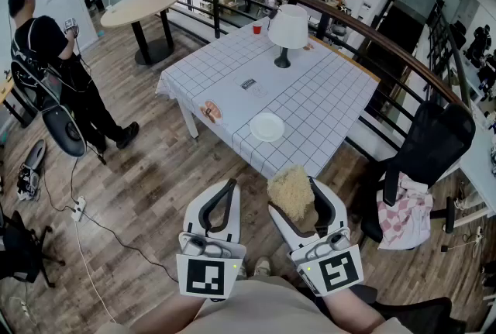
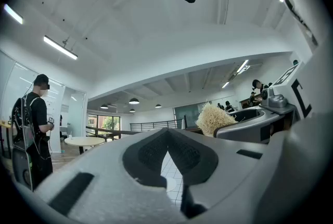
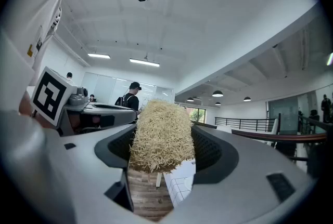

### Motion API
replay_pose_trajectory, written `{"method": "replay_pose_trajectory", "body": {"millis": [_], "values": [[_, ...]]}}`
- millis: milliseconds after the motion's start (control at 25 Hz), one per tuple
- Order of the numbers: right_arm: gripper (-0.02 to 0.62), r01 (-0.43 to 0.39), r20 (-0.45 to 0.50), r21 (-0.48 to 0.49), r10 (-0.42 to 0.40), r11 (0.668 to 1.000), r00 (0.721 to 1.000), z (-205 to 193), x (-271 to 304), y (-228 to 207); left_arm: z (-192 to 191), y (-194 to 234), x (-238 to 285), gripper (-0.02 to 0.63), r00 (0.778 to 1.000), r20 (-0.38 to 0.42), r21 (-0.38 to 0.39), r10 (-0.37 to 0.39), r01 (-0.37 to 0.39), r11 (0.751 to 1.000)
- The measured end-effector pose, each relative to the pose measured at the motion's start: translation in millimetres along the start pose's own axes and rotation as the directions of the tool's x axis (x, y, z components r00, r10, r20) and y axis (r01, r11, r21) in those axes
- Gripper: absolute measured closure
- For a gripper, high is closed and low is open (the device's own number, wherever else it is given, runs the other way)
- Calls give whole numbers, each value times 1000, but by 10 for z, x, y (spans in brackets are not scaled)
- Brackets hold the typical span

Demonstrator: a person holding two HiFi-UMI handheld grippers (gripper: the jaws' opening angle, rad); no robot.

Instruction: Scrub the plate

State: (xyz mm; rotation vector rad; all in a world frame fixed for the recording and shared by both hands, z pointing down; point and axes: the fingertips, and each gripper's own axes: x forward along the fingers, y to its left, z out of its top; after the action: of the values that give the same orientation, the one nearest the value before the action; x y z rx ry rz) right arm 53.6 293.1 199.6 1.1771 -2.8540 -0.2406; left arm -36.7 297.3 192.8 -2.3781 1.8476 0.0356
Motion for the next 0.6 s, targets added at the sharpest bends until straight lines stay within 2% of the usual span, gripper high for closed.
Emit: {"method": "replay_pose_trajectory", "body": {"millis": [120,440,600], "values": [[275,3,4,0,-3,1000,1000,-6,-56,-23,-29,-86,-18,592,1000,-15,36,-2,2,999],[275,3,-12,15,-3,1000,1000,-53,-165,-106,3,-266,12,591,999,-19,-10,-38,38,999],[275,7,-11,15,-6,1000,1000,-65,-206,-165,-1,-329,30,591,999,-27,9,-44,44,999]]}}
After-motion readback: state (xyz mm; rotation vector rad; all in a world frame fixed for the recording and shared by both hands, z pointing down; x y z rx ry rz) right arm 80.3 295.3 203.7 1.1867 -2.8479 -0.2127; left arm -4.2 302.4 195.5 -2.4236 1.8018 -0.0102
